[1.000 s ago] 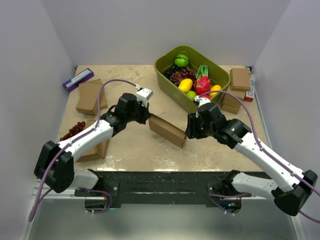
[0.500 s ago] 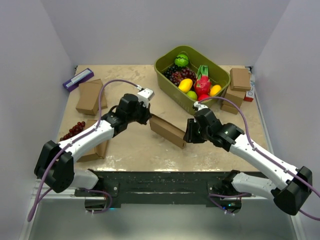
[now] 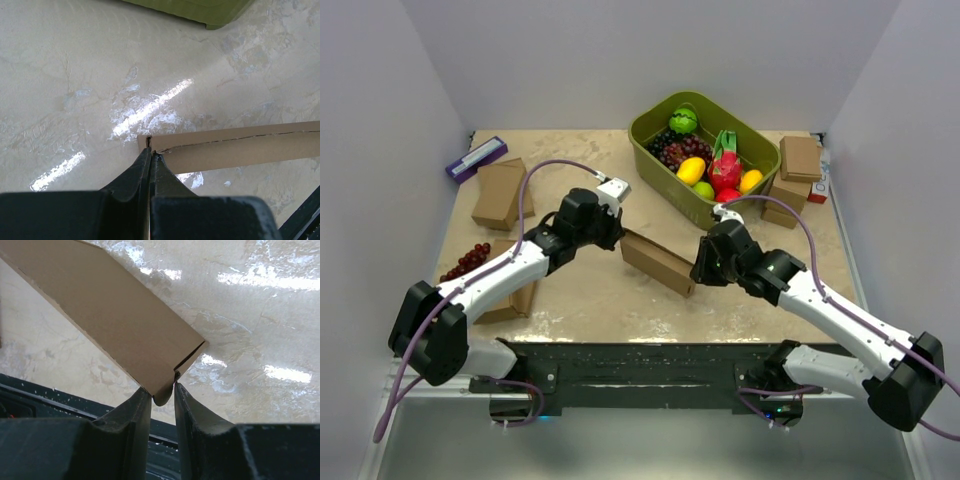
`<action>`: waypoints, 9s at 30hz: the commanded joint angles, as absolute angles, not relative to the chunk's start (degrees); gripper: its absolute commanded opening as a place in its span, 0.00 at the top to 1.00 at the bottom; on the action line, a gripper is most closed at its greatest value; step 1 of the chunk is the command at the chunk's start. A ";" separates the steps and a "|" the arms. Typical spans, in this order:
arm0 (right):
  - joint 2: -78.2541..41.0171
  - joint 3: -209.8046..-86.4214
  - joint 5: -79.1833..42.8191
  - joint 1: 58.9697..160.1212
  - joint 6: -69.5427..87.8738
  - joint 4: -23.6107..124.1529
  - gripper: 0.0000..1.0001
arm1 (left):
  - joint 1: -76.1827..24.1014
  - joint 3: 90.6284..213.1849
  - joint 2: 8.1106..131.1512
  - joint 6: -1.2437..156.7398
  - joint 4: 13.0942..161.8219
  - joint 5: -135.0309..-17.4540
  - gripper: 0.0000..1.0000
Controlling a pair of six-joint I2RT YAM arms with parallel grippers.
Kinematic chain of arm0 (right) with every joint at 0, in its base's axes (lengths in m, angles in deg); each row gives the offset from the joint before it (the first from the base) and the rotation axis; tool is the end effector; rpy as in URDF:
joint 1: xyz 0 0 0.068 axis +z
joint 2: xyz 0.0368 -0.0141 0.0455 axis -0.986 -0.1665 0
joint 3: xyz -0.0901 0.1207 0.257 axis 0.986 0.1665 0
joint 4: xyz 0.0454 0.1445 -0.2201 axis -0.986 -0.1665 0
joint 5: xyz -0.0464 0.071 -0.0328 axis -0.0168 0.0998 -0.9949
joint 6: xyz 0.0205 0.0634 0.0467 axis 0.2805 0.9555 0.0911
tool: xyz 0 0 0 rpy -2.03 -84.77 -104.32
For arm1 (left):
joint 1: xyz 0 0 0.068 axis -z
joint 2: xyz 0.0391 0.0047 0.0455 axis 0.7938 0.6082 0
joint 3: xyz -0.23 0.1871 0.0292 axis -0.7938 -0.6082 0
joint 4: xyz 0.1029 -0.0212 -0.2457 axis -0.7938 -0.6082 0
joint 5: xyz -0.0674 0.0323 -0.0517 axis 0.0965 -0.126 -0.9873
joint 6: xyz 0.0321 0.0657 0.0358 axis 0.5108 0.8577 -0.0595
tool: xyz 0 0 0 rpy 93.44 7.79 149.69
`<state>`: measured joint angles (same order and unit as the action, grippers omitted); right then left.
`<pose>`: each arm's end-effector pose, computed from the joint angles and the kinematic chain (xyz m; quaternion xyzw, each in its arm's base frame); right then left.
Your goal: Fold the paper box
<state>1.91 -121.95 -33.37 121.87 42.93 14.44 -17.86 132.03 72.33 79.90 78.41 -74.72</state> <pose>0.1805 0.1472 0.2703 0.0167 0.9302 0.1910 0.3131 0.2697 -0.1967 0.2637 0.2190 0.8489 -0.2273 0.4238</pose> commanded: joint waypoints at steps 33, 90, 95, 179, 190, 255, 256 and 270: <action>5.51 -121.61 -35.84 121.73 47.35 18.17 1.00 | -15.28 132.47 74.12 80.89 73.84 -74.49 1.00; 8.59 -121.53 -41.55 128.92 31.62 24.85 0.54 | -14.22 132.82 74.12 81.42 72.61 -71.41 1.00; 7.27 -119.94 -45.07 132.79 31.00 26.34 0.55 | -14.31 132.82 74.12 81.42 72.52 -71.58 1.00; 3.05 -124.95 -59.93 134.38 50.78 12.72 0.75 | -14.22 132.47 74.12 81.33 72.35 -73.34 1.00; 2.26 -123.90 -59.75 134.38 50.87 13.69 0.89 | -14.13 132.56 74.12 81.33 72.35 -73.78 1.00; -6.18 -121.70 -63.70 143.44 65.54 10.70 1.00 | -10.70 133.96 67.62 79.66 71.74 -74.40 0.81; -6.27 -121.78 -63.70 143.44 65.46 10.53 1.00 | -10.97 133.88 67.09 79.83 71.47 -74.31 0.79; -7.06 -122.66 -62.91 143.44 63.96 11.93 1.00 | -14.30 134.40 59.97 76.85 66.20 -78.79 0.30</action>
<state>-5.09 -123.48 -70.20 142.55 61.75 12.15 -12.79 132.66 62.49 79.59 66.07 -74.27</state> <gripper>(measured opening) 0.012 0.672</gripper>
